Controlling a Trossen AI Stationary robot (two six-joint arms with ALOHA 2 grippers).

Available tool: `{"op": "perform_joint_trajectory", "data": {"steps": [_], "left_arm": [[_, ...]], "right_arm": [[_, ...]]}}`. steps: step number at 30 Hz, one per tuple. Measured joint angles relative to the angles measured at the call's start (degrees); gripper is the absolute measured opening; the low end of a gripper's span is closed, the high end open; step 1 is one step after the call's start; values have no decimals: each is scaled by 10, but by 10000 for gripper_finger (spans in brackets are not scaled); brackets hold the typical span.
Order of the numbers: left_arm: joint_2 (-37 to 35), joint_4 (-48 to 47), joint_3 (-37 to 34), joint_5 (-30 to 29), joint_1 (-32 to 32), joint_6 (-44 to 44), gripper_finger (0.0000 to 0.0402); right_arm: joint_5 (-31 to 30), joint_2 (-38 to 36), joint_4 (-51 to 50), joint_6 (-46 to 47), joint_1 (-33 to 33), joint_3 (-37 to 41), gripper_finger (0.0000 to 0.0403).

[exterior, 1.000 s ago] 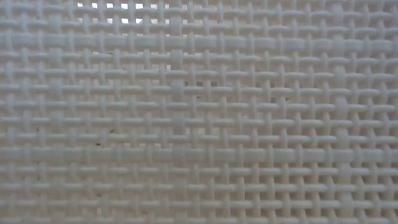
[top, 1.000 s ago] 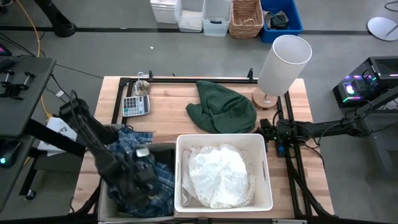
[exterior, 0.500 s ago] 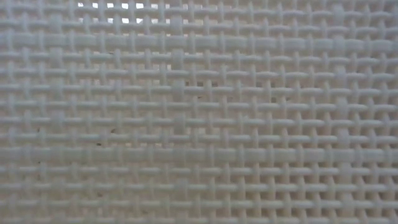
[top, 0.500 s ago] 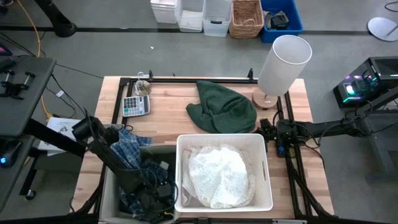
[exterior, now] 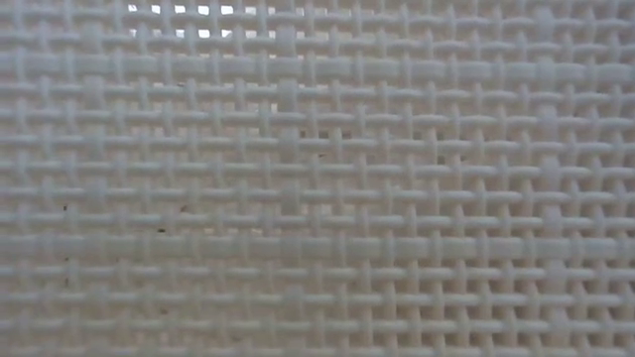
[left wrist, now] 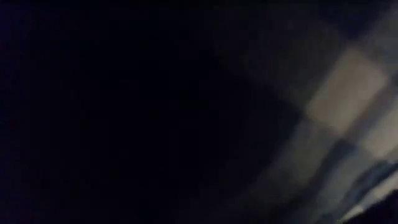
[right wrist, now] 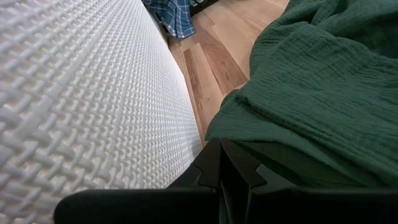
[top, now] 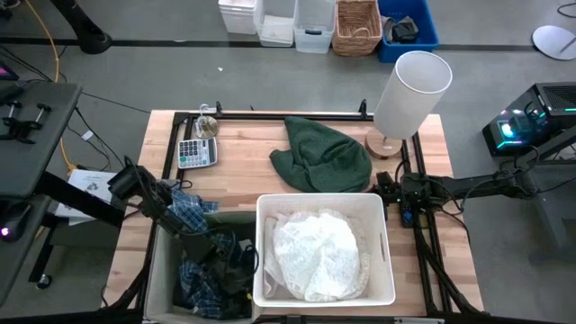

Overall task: Sort clothes
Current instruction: Put the blue checkered polo into the beige laundry organizer

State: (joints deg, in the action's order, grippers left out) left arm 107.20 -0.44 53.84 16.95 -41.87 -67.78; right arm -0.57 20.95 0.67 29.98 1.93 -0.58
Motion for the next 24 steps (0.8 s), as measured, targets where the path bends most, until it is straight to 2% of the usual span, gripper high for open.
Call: {"op": "perform_joint_trajectory", "data": {"steps": [5,9,17,24], "left_arm": [[-31,-32,-5,54,22,63,185],[-93,-115,-8,54,35,120,185],[-250,-313,-10,-23,20,193,185],[-355,-332,-9,-57,1,193,185]], "right_arm": [[0,0,0,0,0,0,0],[0,0,0,0,0,0,0],[-1,0,0,0,0,0,0],[-1,0,0,0,0,0,0]]}}
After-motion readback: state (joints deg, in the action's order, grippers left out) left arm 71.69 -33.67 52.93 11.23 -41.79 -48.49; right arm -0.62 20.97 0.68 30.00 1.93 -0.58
